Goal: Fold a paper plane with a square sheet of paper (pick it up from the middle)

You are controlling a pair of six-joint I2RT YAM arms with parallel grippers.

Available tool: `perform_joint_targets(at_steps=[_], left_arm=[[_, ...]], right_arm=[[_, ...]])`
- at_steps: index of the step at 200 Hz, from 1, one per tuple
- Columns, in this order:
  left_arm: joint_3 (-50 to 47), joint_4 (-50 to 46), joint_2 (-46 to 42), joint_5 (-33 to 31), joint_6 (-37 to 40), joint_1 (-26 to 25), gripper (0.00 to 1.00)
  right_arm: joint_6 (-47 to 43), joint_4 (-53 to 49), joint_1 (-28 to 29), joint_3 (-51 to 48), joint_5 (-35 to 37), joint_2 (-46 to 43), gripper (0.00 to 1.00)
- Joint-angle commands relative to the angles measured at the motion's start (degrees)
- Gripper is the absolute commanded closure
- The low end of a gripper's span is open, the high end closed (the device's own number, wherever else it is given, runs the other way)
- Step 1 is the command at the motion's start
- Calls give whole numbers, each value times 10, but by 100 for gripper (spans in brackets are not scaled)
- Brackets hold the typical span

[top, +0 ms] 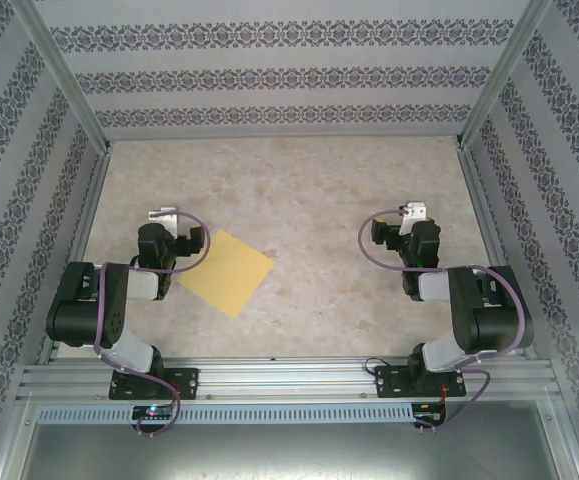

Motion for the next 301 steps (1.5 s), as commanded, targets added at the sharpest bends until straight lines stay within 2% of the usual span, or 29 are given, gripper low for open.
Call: perform_joint_targets(at_steps=[1, 201, 224, 240, 258, 269, 290, 301], left_arm=[[10, -3, -7, 9, 11, 6, 0], [10, -7, -11, 17, 13, 5, 0], [30, -93, -66, 38, 17, 5, 0], [44, -173, -113, 14, -18, 6, 0], [44, -229, -176, 27, -39, 6, 0], [49, -279, -218, 11, -85, 7, 0], [113, -470, -272, -68, -219, 6, 0], [146, -552, -285, -86, -261, 7, 0]], right_arm=[[-1, 5, 0, 10, -1, -8, 2], [-2, 1, -1, 11, -1, -7, 2], [-2, 2, -1, 11, -1, -8, 2], [1, -4, -3, 14, -2, -7, 2], [4, -7, -8, 17, -11, -6, 2], [4, -6, -7, 16, -11, -6, 2], [3, -2, -7, 13, -12, -7, 2], [-6, 0, -3, 11, -16, -13, 2]])
